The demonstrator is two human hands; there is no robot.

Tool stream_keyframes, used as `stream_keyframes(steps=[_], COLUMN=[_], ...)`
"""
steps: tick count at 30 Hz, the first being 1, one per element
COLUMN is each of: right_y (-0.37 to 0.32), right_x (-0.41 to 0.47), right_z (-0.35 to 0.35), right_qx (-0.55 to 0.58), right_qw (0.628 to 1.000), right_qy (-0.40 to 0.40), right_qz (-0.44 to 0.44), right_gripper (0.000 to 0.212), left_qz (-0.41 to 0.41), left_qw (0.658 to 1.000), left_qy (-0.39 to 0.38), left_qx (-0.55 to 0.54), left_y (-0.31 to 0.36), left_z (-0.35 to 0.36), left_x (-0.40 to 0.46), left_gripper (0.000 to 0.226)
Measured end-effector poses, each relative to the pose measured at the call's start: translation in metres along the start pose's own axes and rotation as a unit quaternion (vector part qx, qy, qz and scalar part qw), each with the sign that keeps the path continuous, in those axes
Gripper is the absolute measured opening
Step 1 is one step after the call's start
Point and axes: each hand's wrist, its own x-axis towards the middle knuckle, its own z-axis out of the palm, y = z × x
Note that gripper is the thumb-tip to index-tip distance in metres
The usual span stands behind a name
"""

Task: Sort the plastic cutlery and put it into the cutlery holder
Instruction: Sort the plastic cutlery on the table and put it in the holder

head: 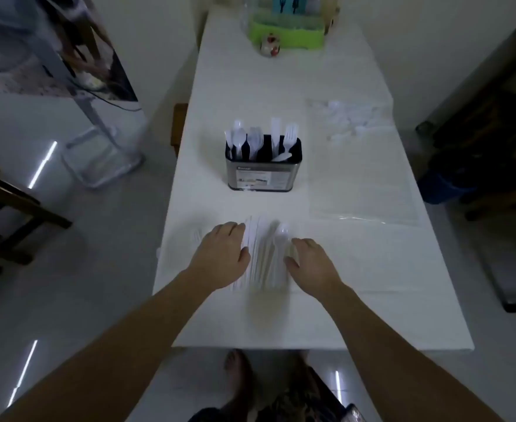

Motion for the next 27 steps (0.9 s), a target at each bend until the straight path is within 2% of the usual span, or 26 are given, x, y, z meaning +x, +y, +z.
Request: stream_keyframes(steps=[3,7,10,16,27], right_y=[0.005,0.003,-0.002,-0.002,0.0], right_x=[0.007,0.011,0.014,0.018,0.021], right_z=[0.015,0.03,0.034,0.038,0.034], right_qx=[0.004,0.017,0.048,0.122,0.147], right_qw=[1.0,0.999,0.995,0.976,0.971], right_qy=[0.004,0.017,0.027,0.027,0.026], right_qz=[0.002,0.03,0.079,0.18,0.189], right_gripper=[0.031,0.035,0.035,0.02,0.021], left_qz=[-0.015,-0.011,-0.007,-0.005,-0.021], left_qw=[1.0,1.0,1.0,1.0,0.996], left_qy=[-0.004,-0.006,-0.007,0.005,0.043], left_qx=[-0.009,-0.003,-0.003,-0.016,-0.079], left_y=[-0.005,-0.005,-0.006,-0.008,0.001], left_z=[0.018,0.037,0.046,0.053,0.05], left_x=[0.011,0.016,0.017,0.017,0.026], left_gripper=[0.049,0.048,0.049,0.049,0.036])
